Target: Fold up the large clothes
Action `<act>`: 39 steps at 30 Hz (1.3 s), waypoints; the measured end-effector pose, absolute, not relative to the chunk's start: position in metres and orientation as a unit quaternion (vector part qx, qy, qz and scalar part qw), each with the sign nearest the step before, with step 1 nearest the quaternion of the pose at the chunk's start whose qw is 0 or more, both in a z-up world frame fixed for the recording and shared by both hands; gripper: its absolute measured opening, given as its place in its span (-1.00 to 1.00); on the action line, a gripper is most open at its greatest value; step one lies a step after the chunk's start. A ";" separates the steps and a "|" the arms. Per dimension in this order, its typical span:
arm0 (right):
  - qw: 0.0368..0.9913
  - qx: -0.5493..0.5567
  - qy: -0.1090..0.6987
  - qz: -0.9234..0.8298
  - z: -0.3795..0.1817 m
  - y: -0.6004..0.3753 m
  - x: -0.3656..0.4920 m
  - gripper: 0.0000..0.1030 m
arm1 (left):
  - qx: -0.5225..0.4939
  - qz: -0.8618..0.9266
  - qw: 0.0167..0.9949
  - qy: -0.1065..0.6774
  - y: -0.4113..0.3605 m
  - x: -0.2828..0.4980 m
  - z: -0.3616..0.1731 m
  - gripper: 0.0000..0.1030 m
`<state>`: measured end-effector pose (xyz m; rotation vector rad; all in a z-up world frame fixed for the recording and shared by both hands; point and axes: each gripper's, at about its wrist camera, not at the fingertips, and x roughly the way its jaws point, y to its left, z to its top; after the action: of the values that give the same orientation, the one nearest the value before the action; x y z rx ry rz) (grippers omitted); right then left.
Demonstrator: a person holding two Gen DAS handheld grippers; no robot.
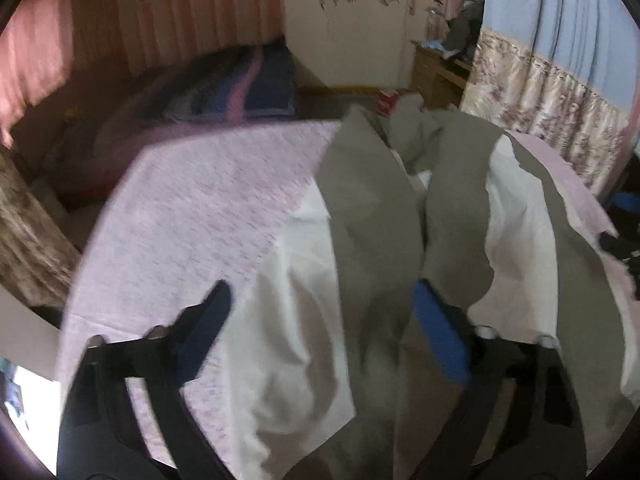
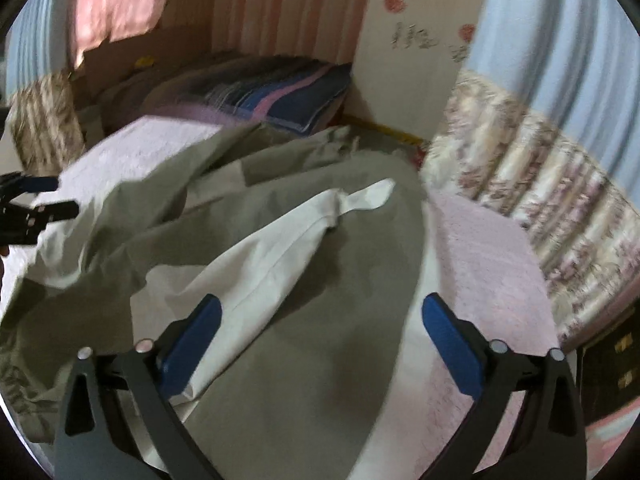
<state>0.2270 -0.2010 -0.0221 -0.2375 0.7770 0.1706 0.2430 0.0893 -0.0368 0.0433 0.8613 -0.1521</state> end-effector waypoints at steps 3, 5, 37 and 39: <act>0.897 -0.124 0.408 0.116 -0.042 -0.189 0.244 0.48 | 0.007 -0.092 0.887 0.452 0.091 0.258 -0.060 0.12; 0.886 -0.140 0.423 0.128 -0.053 -0.182 0.250 0.47 | 0.007 -0.103 0.875 0.472 0.090 0.266 -0.075 0.06; 0.776 -0.364 0.402 -0.322 -0.033 -0.461 0.331 -0.94 | 0.066 0.053 0.863 0.498 0.174 0.327 -0.080 -0.88; 0.756 -0.381 0.417 -0.332 -0.049 -0.482 0.342 -0.89 | 0.043 0.064 0.857 0.509 0.193 0.338 -0.083 -0.88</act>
<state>0.3423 -0.4822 -0.0490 -0.8299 0.9084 -0.7230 0.3384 0.1932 -0.0827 0.0913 1.0695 0.1342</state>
